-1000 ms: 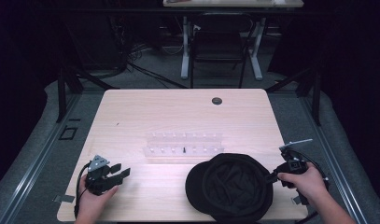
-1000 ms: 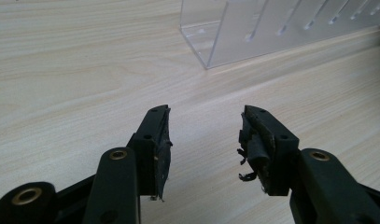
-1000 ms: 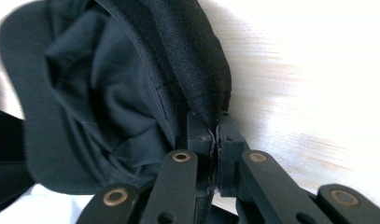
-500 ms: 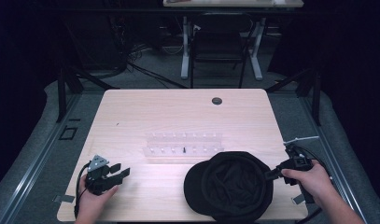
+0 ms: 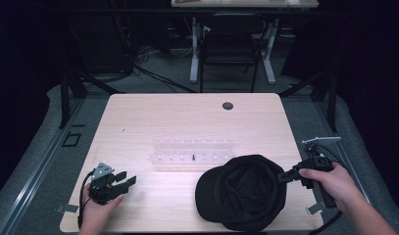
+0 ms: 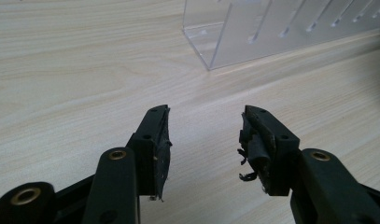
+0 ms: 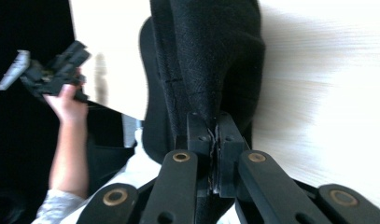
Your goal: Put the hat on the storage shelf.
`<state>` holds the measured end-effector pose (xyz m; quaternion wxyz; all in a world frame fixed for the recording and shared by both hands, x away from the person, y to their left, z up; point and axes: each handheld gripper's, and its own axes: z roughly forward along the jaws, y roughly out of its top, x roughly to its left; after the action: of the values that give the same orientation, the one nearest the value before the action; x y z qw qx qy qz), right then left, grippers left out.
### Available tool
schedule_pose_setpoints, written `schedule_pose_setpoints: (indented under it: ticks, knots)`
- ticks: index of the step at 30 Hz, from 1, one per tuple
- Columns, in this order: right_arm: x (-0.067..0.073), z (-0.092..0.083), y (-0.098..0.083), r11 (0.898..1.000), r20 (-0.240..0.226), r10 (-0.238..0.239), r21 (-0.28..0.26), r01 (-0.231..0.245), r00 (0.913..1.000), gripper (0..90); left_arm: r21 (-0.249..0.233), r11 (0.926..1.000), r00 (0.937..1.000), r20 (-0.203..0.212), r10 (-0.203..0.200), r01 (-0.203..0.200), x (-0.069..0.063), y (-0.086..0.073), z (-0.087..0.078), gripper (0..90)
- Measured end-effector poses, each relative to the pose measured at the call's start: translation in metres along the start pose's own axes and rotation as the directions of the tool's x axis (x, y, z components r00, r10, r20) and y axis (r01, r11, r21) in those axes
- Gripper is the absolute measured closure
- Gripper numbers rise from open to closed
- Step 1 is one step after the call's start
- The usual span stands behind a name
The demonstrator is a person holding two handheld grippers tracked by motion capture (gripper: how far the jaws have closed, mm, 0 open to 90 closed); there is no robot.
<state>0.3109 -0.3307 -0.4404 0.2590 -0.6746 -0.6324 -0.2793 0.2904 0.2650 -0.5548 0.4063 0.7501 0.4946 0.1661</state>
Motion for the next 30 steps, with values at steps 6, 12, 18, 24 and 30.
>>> schedule_pose_setpoints:
  ticks: [6, 12, 18, 24, 30]
  knots:
    - [0.01, -0.006, 0.0, 1.0, -0.074, -0.028, -0.012, 0.027, 0.9969, 87.7, -0.002, 1.0, 1.0, -0.001, -0.001, 0.001, 0.0, 0.0, 0.0, 51.9]
    - [0.02, -0.01, -0.001, 0.999, -0.133, -0.043, -0.031, 0.039, 0.9901, 87.7, -0.006, 1.0, 1.0, -0.001, -0.002, 0.002, 0.0, 0.0, 0.0, 51.9]
    - [0.031, -0.017, -0.002, 0.997, -0.192, -0.064, -0.046, 0.056, 0.9794, 87.9, -0.009, 1.0, 1.0, -0.003, -0.002, 0.002, 0.0, 0.0, 0.001, 51.9]
    - [0.039, -0.022, -0.002, 0.997, -0.264, -0.067, -0.058, 0.054, 0.9623, 87.9, -0.003, 1.0, 1.0, -0.003, -0.001, 0.001, 0.0, 0.0, 0.0, 51.9]
    - [0.049, -0.033, -0.003, 0.994, -0.279, -0.096, -0.082, 0.076, 0.9555, 88.0, -0.008, 1.0, 1.0, -0.002, -0.003, 0.003, 0.0, 0.0, 0.001, 51.8]
